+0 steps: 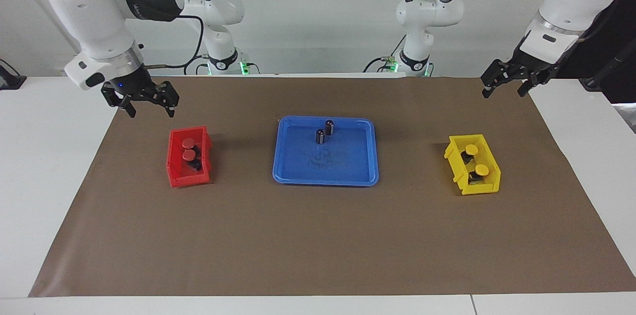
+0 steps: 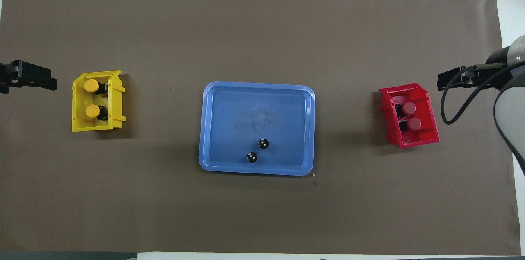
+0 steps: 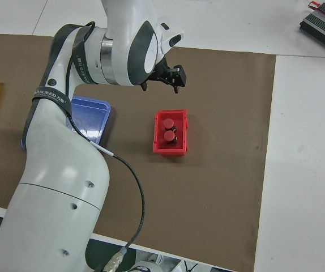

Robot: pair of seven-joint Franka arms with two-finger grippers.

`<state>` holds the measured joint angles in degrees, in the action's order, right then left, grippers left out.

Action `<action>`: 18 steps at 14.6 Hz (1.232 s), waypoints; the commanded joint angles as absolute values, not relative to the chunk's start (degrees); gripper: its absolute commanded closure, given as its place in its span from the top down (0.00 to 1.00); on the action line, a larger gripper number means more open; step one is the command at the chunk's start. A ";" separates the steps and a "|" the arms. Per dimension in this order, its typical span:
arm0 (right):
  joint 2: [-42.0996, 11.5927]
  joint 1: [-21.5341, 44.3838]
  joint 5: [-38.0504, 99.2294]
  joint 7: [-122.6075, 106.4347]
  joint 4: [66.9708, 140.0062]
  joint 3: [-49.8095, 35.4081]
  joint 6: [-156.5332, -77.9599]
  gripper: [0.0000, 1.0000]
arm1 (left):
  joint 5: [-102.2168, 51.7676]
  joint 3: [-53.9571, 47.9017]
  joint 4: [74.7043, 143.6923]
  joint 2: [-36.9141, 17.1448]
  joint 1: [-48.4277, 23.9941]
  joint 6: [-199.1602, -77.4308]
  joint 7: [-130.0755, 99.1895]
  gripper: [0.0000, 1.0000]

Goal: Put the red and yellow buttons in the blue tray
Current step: 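Reach the right gripper into the red holder and grasp a red button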

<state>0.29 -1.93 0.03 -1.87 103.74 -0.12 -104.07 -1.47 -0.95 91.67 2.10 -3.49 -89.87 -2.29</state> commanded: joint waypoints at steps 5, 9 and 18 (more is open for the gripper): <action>-0.88 -1.50 1.76 -2.11 116.97 -0.09 -121.71 0.81 | -2.02 -0.53 92.20 2.99 -3.69 -89.03 -1.49 1.00; -2.99 -1.32 1.85 -2.37 120.31 -0.18 -127.52 0.75 | -2.02 -0.53 92.20 2.99 -3.69 -89.03 -1.49 1.00; -2.81 -1.32 1.85 -5.10 126.21 -0.18 -133.24 0.67 | -2.02 -0.53 92.20 2.99 -3.69 -89.03 -1.49 1.00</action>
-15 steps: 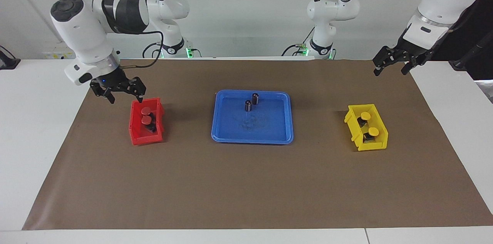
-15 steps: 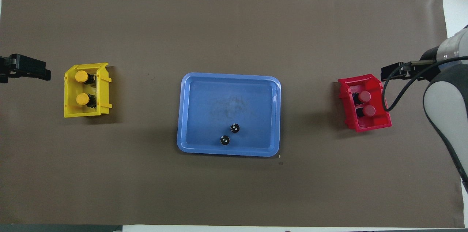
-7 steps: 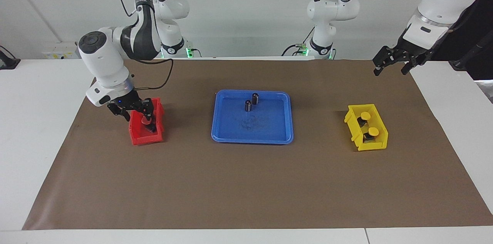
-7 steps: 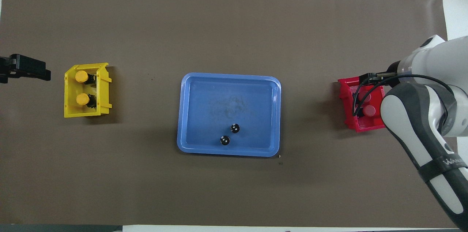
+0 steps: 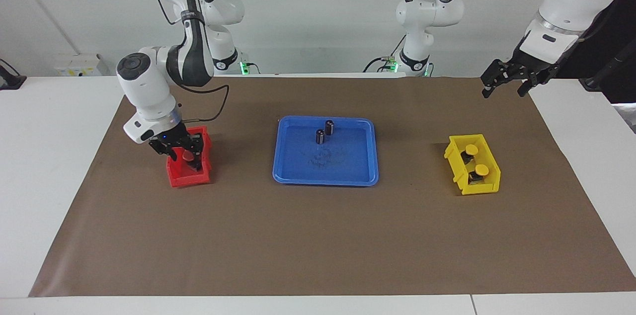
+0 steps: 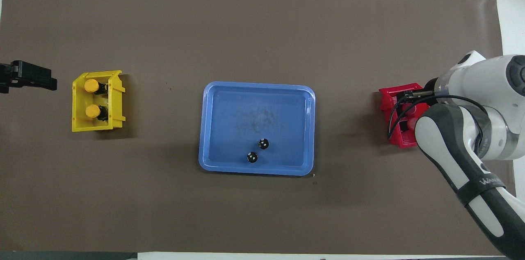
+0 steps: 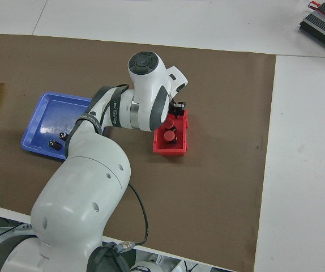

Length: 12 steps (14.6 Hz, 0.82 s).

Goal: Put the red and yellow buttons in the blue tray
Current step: 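Reach the right gripper into the red holder and grasp a red button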

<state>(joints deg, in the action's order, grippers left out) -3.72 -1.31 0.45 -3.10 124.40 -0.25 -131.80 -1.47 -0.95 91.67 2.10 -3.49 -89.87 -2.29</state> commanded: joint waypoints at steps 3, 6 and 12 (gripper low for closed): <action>-2.64 -1.41 1.85 -5.45 127.35 -0.18 -134.64 0.67 | -2.02 -0.53 92.20 2.99 -3.69 -89.03 -1.49 1.00; -2.37 -1.41 1.85 -5.62 128.40 -0.18 -135.52 0.65 | -2.02 -0.53 92.20 2.99 -3.69 -89.03 -1.49 1.00; -1.85 -1.41 1.85 -7.11 130.69 -0.18 -137.90 0.58 | -2.02 -0.53 92.20 2.99 -3.69 -89.03 -1.49 1.00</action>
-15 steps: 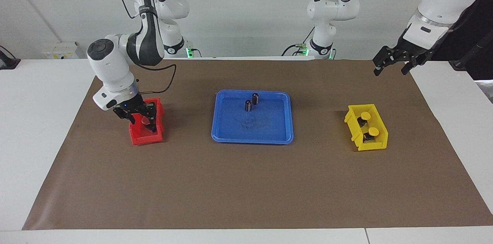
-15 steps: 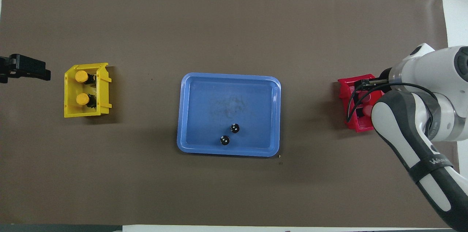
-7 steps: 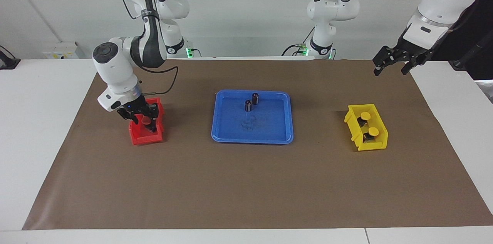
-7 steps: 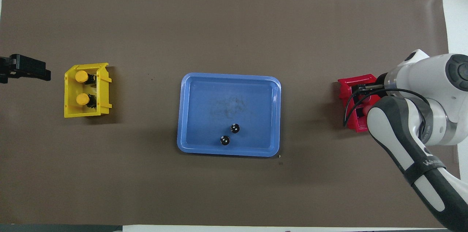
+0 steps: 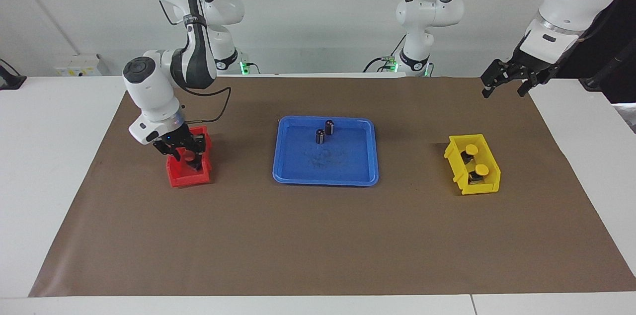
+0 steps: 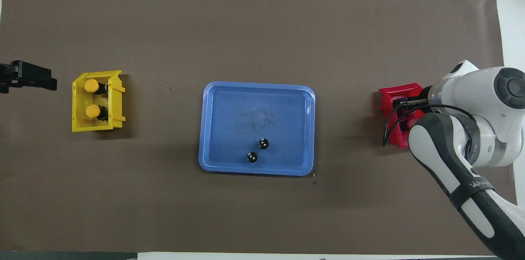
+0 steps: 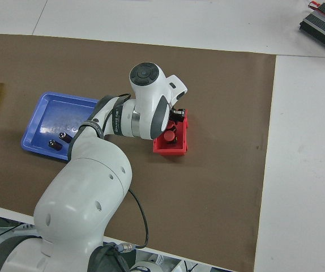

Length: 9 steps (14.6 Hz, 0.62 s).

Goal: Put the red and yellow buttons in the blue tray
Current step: 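Reach the right gripper into the red holder and grasp a red button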

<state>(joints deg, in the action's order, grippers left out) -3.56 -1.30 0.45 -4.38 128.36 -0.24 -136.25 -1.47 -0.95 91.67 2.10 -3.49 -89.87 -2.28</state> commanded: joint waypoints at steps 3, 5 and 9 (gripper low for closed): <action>-1.85 -1.49 1.85 -7.73 130.61 -0.18 -137.64 0.38 | -2.02 -0.53 92.20 2.99 -3.69 -89.12 -1.49 1.00; -1.85 -1.49 1.85 -7.82 129.91 -0.18 -136.41 0.33 | -2.02 -0.53 92.20 2.99 -3.69 -89.12 -1.49 1.00; -3.77 -0.27 1.76 -7.74 119.92 -0.18 -124.93 0.33 | -2.02 -0.53 92.20 2.99 -3.69 -89.03 -1.49 1.00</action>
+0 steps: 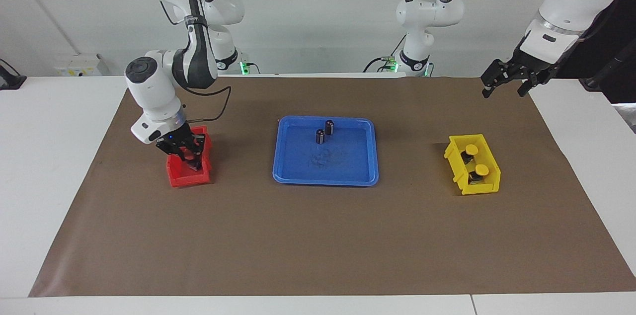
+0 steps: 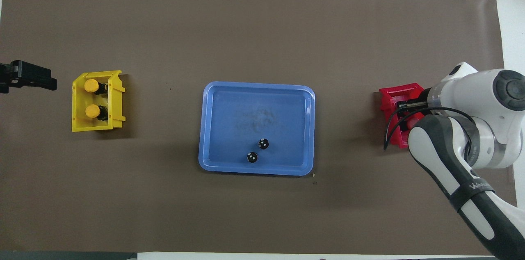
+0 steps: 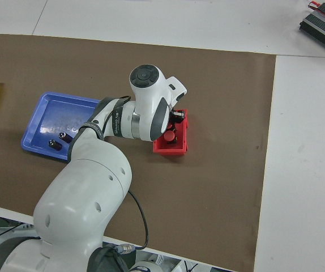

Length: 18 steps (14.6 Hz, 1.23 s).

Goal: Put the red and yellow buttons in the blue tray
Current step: 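Carry the red button over the blue tray and release it with the right gripper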

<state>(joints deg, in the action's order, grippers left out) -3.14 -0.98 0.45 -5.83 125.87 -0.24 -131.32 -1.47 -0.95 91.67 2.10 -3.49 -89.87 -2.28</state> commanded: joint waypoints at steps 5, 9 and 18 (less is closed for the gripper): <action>-8.25 6.31 1.76 0.32 102.43 -0.26 -110.32 0.33 | -2.02 -0.53 92.20 2.99 -3.69 -89.03 -1.49 1.00; -9.84 15.53 1.76 14.73 98.09 -0.18 -110.74 0.33 | -2.02 -0.53 92.20 2.99 -3.69 -89.03 -1.49 1.00; -19.23 31.98 0.88 38.39 99.84 -0.18 -125.32 0.33 | -2.02 -0.53 92.20 2.99 -3.69 -89.03 -1.49 1.00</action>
<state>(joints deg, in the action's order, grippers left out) -16.28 29.86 0.80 35.40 100.30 -0.46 -122.63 -1.47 -0.95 91.67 2.10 -3.49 -89.86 -2.28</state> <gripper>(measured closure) 0.590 0.000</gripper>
